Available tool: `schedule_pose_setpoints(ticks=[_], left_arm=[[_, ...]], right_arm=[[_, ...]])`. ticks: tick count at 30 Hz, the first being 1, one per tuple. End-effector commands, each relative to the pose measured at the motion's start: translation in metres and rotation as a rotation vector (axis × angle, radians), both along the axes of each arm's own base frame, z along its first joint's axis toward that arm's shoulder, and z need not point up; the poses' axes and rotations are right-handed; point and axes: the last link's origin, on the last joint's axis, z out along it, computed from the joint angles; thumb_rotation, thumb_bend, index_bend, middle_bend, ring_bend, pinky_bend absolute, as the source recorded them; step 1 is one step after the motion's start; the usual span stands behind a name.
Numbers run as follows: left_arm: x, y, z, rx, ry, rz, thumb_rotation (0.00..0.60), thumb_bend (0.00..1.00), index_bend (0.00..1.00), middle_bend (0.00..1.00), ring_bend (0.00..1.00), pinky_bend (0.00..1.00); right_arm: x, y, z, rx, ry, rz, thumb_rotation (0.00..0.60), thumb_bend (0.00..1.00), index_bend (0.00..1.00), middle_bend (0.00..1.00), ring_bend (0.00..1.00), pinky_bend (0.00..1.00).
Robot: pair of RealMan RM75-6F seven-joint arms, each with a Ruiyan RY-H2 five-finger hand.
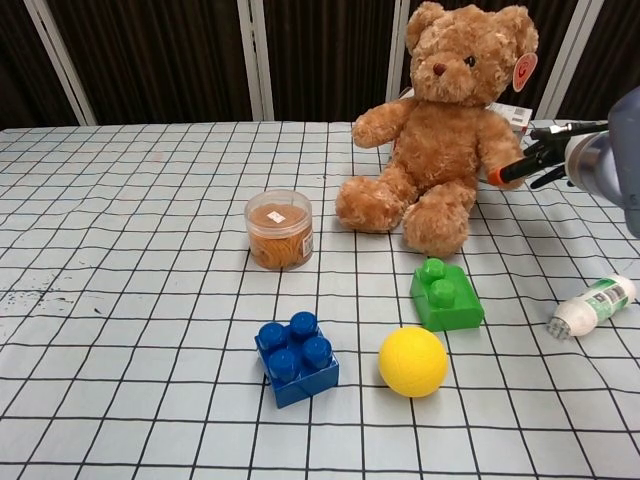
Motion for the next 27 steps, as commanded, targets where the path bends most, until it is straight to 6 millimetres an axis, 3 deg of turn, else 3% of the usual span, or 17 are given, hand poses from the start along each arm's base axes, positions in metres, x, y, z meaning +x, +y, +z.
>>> schedule_pose_setpoints(ticks=[1, 5, 9, 18, 27], left_arm=[[0.000, 0.000, 0.000, 0.000, 0.001, 0.000, 0.600, 0.17, 0.20, 0.07, 0.01, 0.14], [0.000, 0.000, -0.001, -0.002, 0.003, 0.003, 0.600, 0.17, 0.20, 0.07, 0.01, 0.14], [0.000, 0.000, 0.000, -0.001, 0.004, 0.006, 0.600, 0.17, 0.20, 0.07, 0.01, 0.14], [0.000, -0.001, 0.000, 0.001, 0.006, 0.007, 0.600, 0.17, 0.20, 0.07, 0.01, 0.14], [0.000, -0.001, 0.000, 0.001, 0.004, 0.009, 0.600, 0.17, 0.20, 0.07, 0.01, 0.14]], right_arm=[[0.001, -0.002, 0.001, -0.009, -0.001, -0.010, 0.600, 0.25, 0.33, 0.33, 0.24, 0.00], [0.001, -0.006, 0.003, -0.027, 0.006, -0.023, 0.600, 0.25, 0.33, 0.34, 0.25, 0.01], [-0.004, -0.008, 0.006, -0.061, 0.002, -0.057, 0.600, 0.25, 0.46, 0.46, 0.41, 0.10], [-0.015, -0.006, 0.004, -0.066, -0.005, -0.095, 0.600, 0.25, 0.67, 0.62, 0.58, 0.23], [-0.018, -0.004, 0.004, -0.073, -0.013, -0.078, 0.600, 0.24, 0.71, 0.64, 0.61, 0.25]])
